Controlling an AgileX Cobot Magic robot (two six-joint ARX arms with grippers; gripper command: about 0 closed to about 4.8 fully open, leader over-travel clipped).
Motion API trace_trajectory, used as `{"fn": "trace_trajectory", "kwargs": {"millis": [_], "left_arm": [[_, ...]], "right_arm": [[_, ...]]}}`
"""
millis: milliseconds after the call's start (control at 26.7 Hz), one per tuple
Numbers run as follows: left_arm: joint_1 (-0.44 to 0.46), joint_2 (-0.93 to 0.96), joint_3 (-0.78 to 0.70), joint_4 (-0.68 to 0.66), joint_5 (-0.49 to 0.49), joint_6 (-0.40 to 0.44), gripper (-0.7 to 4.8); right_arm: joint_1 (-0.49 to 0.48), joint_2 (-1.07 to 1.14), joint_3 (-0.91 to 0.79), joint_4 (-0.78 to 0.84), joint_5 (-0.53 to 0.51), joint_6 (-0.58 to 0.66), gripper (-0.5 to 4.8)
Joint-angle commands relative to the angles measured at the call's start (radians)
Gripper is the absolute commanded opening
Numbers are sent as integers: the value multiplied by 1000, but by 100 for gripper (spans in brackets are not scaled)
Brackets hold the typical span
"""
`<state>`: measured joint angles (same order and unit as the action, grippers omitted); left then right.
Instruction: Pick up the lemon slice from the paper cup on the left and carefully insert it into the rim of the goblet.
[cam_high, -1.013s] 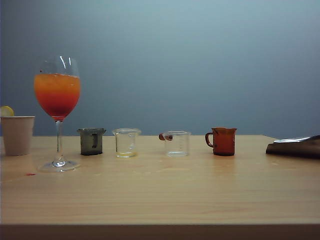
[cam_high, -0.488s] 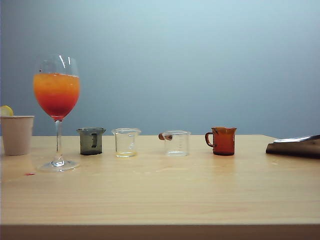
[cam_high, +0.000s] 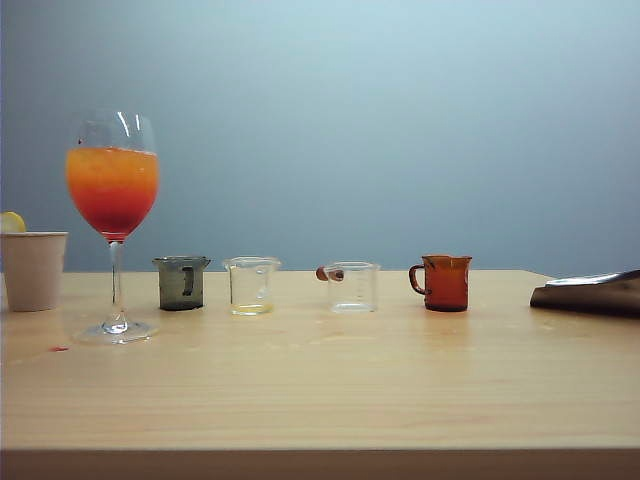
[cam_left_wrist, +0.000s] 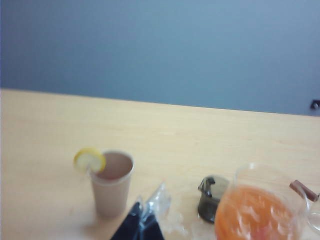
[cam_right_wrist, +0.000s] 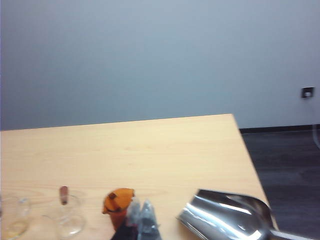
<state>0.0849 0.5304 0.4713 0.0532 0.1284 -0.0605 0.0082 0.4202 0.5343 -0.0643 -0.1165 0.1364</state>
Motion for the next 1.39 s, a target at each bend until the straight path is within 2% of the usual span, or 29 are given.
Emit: {"fn": "trace_trajectory", "kwargs": {"millis": [38, 113, 225, 450, 488, 600, 750, 863, 975, 1013, 1125, 1388], "left_arm": [[52, 172, 119, 49, 114, 89, -6], [129, 352, 243, 58, 192, 93, -6], [202, 523, 359, 84, 204, 101, -6], [282, 799, 475, 177, 331, 139, -6], [283, 883, 481, 254, 360, 166, -6], [295, 1032, 489, 369, 453, 213, -6], [320, 1157, 522, 437, 473, 222, -6], [367, 1219, 564, 460, 568, 222, -6], [400, 1235, 582, 458, 607, 232, -3], [420, 1242, 591, 457, 639, 248, 64], [435, 1267, 594, 431, 660, 247, 364], [356, 1346, 601, 512, 658, 244, 372]], "right_arm": [[0, 111, 74, 55, -67, -10, -1], [1, 211, 128, 142, -107, 11, -2], [1, 311, 164, 280, -108, 128, -2], [66, 457, 253, 307, -110, 141, -2], [108, 511, 282, 299, -79, 138, -3], [233, 604, 322, 285, -23, 108, -3], [385, 698, 359, 271, 17, 57, -3], [467, 742, 381, 270, 10, 40, -3], [502, 765, 387, 279, 10, 18, -3], [504, 778, 387, 286, 10, 17, -3], [505, 801, 387, 289, 19, 17, -3], [505, 822, 387, 305, 21, 16, -3]]}}
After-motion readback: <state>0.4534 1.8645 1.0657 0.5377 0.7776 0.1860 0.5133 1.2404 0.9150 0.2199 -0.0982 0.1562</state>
